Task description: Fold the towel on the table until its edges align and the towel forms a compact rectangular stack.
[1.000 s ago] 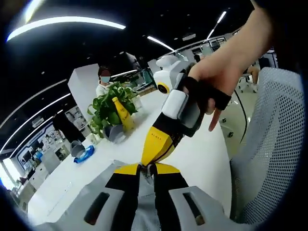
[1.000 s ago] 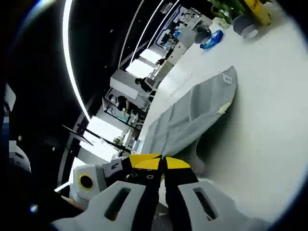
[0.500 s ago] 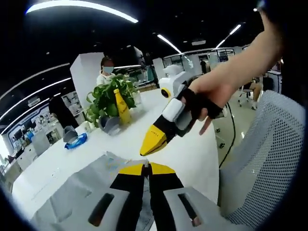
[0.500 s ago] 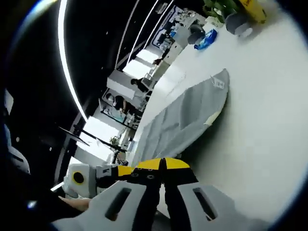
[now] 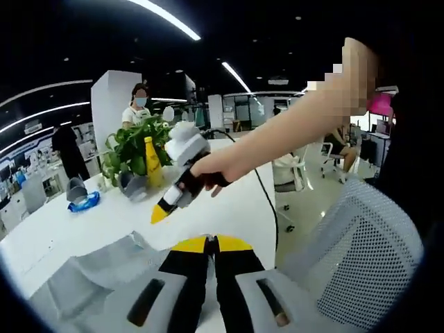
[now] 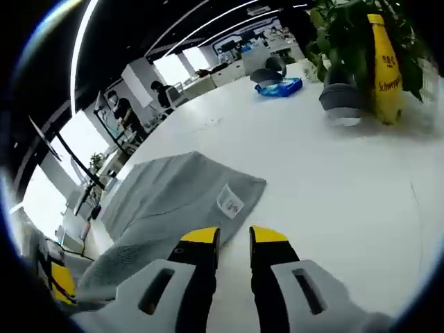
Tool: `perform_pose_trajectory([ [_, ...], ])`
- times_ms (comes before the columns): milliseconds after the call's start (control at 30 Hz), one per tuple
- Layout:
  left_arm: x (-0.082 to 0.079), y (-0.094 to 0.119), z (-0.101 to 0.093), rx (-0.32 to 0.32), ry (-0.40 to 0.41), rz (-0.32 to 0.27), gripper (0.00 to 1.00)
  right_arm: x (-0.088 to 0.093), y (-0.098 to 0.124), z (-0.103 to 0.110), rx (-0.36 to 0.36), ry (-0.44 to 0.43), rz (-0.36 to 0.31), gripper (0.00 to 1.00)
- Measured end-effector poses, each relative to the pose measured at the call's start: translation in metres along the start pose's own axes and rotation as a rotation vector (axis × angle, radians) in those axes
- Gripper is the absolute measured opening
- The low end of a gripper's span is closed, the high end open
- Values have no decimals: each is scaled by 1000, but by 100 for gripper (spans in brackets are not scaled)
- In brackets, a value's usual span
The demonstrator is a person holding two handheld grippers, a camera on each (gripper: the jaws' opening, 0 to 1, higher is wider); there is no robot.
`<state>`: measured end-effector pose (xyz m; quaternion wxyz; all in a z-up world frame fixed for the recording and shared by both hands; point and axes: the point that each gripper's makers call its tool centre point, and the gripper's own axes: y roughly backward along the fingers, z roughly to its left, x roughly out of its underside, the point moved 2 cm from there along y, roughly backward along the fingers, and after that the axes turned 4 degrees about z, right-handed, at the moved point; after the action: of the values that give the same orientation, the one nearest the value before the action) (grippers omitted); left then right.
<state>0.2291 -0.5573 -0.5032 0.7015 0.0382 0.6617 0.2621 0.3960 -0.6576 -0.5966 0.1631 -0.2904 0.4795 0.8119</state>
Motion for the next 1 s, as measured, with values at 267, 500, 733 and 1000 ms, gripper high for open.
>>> perform_pose_trajectory([
  [267,-7,-2,-37,151,-2,-14,2,3,-27,-29,111,49,74,14],
  [500,-10,-5,-45,200,35,-29,2,9,-27,-44,154,58,97,11],
  [733,-7,-7,-46,210,50,-19,2,7,-34,-44,139,52,87,9],
  [1000,-14,-11,-45,211,72,-33,3,-3,-36,-43,139,101,62,1],
])
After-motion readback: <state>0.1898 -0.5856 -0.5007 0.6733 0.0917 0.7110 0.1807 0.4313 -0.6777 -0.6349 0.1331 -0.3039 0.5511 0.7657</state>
